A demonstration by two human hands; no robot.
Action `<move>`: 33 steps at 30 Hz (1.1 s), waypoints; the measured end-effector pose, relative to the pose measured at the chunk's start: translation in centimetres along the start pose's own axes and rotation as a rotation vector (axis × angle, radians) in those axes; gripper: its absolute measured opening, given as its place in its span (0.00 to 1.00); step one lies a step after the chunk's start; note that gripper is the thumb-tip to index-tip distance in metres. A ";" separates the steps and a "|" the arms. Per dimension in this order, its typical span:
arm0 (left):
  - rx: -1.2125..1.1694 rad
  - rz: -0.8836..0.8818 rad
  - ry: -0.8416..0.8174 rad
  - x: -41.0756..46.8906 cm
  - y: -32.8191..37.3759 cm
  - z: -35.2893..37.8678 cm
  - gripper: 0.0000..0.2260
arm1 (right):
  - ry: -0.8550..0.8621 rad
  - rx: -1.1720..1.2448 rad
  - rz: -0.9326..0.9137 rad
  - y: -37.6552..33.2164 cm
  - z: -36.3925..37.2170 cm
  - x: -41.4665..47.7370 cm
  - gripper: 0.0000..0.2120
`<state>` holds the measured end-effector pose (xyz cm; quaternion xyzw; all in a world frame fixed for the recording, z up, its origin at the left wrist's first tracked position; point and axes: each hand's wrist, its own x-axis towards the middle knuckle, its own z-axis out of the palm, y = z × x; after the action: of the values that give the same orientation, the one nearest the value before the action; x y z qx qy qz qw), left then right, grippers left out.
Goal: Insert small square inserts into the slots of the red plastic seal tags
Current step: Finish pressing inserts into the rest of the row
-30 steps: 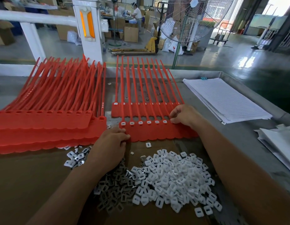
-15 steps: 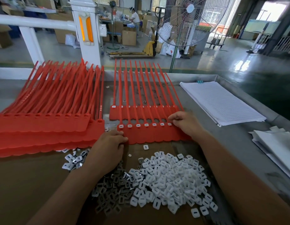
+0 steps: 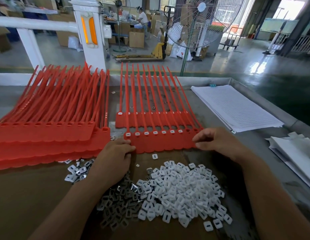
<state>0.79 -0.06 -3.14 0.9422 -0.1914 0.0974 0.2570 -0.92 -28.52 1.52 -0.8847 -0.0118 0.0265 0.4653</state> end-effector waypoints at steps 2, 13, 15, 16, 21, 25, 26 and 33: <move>-0.001 -0.005 -0.005 0.0 0.0 0.1 0.15 | -0.120 -0.037 -0.006 -0.5 -0.3 -0.5 0.09; -0.001 -0.008 -0.014 0.1 -0.1 0.1 0.15 | -0.322 -0.342 0.065 -0.4 -1.0 -0.9 0.11; 0.003 -0.001 -0.009 0.2 -0.1 0.1 0.15 | -0.343 -0.368 0.087 -0.3 -0.8 -0.9 0.11; 0.004 0.001 -0.005 0.2 -0.1 0.1 0.14 | -0.336 -0.384 0.090 -0.3 -0.7 -0.8 0.12; 0.003 0.002 -0.006 0.3 0.0 0.0 0.14 | -0.315 -0.461 0.085 -0.4 -0.3 -0.6 0.11; 0.001 -0.002 -0.006 0.3 0.1 -0.1 0.15 | -0.327 -0.450 0.088 -0.7 -0.5 -0.8 0.09; 0.000 -0.004 -0.007 0.3 0.1 -0.1 0.15 | -0.318 -0.428 0.087 -0.7 -0.5 -0.9 0.08; -0.014 -0.014 -0.010 0.4 0.1 0.0 0.15 | -0.259 -0.166 0.115 -0.7 -0.3 -0.7 0.09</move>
<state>1.08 -0.24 -2.99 0.9423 -0.1868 0.0897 0.2631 -1.58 -28.41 2.27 -0.9085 -0.0233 0.1657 0.3829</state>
